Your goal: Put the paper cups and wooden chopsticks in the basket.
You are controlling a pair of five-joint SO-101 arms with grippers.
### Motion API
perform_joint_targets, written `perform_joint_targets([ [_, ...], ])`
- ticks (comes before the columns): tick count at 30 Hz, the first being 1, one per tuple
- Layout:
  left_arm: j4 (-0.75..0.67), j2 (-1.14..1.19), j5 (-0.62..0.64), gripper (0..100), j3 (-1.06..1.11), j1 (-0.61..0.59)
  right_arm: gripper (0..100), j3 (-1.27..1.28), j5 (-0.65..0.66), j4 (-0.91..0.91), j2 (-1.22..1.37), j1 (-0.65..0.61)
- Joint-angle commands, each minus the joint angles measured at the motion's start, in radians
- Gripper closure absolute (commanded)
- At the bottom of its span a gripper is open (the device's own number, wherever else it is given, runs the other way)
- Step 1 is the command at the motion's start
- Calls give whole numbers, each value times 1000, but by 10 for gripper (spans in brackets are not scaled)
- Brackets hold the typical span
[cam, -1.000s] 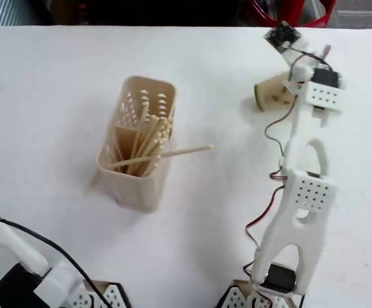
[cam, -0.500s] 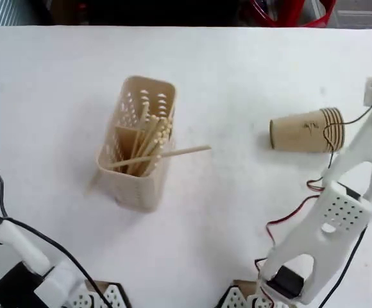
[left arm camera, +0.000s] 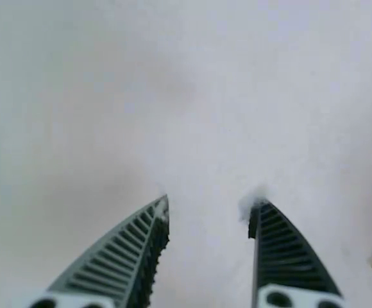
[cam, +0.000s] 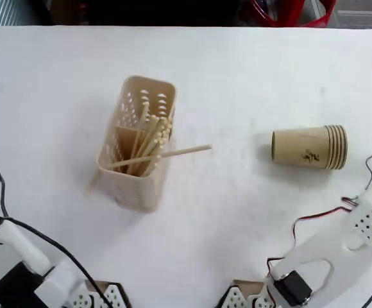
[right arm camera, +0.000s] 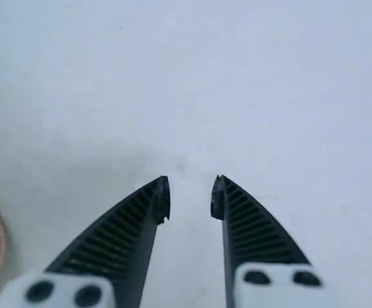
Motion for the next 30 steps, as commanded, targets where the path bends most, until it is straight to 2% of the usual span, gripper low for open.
perform_joint_targets([
  [1, -43, -31, -46, 786, 41, 67, 865, -23, -6, 36, -1, -27],
  [4, -138, -31, -40, 786, 132, 153, 867, -23, -11, 93, -15, -113],
  [9, -333, -33, -40, 786, 321, 309, 868, 44, -195, 96, -163, -174],
  [15, -655, -31, -40, 788, 528, 380, 865, 391, -215, 96, -522, -302],
  [17, -718, -35, -40, 788, 566, 381, 865, 505, -215, 91, -624, -321],
  [22, -726, -35, -40, 788, 574, 383, 865, 637, -224, 91, -674, -374],
  [30, -703, -33, -40, 788, 575, 380, 865, 640, -215, 68, -613, -397],
])
